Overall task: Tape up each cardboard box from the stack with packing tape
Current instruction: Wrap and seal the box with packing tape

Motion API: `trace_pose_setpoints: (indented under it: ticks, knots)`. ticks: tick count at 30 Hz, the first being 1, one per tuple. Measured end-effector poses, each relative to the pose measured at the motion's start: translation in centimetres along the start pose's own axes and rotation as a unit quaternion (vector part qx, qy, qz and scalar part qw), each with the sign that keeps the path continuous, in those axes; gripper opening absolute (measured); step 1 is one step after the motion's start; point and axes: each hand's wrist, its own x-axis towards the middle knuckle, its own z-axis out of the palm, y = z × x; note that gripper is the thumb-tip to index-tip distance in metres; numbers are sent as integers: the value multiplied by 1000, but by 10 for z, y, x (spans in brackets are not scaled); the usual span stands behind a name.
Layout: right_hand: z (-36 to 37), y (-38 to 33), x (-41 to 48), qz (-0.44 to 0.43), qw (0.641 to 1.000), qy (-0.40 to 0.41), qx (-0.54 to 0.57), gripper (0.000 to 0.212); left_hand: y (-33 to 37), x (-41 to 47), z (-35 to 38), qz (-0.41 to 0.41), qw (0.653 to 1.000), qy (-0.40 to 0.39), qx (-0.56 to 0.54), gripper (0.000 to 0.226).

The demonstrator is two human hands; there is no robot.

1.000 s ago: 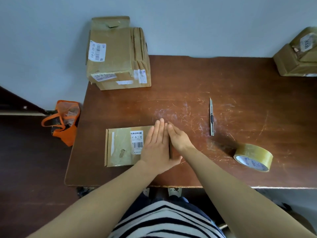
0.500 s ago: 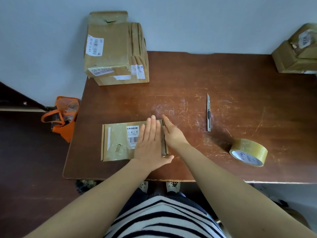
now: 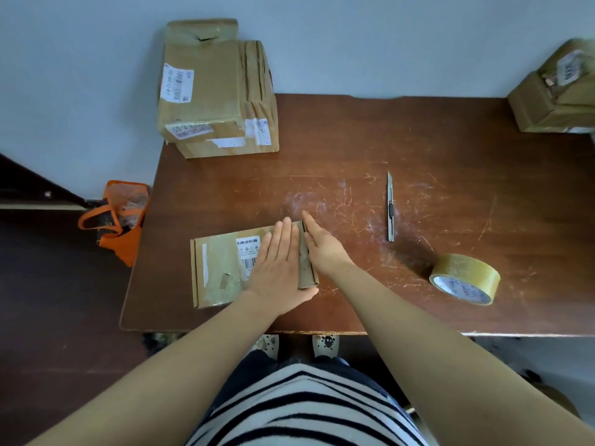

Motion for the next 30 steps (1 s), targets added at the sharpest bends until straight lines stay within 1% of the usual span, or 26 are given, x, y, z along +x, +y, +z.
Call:
trace_pose_setpoints:
  ticks: [2,5,7,9,11,12,13,15,17,19,20,23,27,30]
  knots:
    - [0,-1,0,-5,1000,1,-3,49,1,-1,5,-18,1000,18,12,115]
    - [2,0,-2,-2,1000,4,-11,48,5,-3,1,-18,1000,-14,-7,120]
    - [1,0,-2,-8,1000,2,-20,49,0,-4,-2,-26,999,22,5,125]
    - [0,-1,-1,-10,1000,7,-23,49,-8,-4,-1,-41,998,49,-16,125]
    - [1,-2,-1,-3,1000,7,-22,49,-8,-5,-6,-44,999,-4,-21,128]
    - [2,-1,-1,0,1000,4,-24,50,-4,-4,-8,-59,998,-31,-20,131]
    - [2,-1,-1,0,1000,2,-25,50,0,-1,-10,-69,997,-40,4,135]
    - [1,-2,-1,1,1000,0,-21,51,5,8,-15,-62,996,-51,41,141]
    - [1,-3,0,3,1000,1,-23,50,2,12,-13,-44,996,-75,26,143]
    - [1,-2,1,4,1000,2,-30,49,0,13,-12,-42,995,-93,19,138]
    - [2,-1,1,4,1000,1,-31,49,2,12,-12,-41,995,-86,27,134]
    - [3,-1,1,1,1000,1,-22,49,10,2,-8,-38,998,-16,45,118]
    - [4,0,2,14,1000,2,2,49,16,-6,3,-28,999,-28,0,109]
    - [1,-3,0,12,1000,-9,-15,48,15,-12,-1,-42,999,15,-19,106]
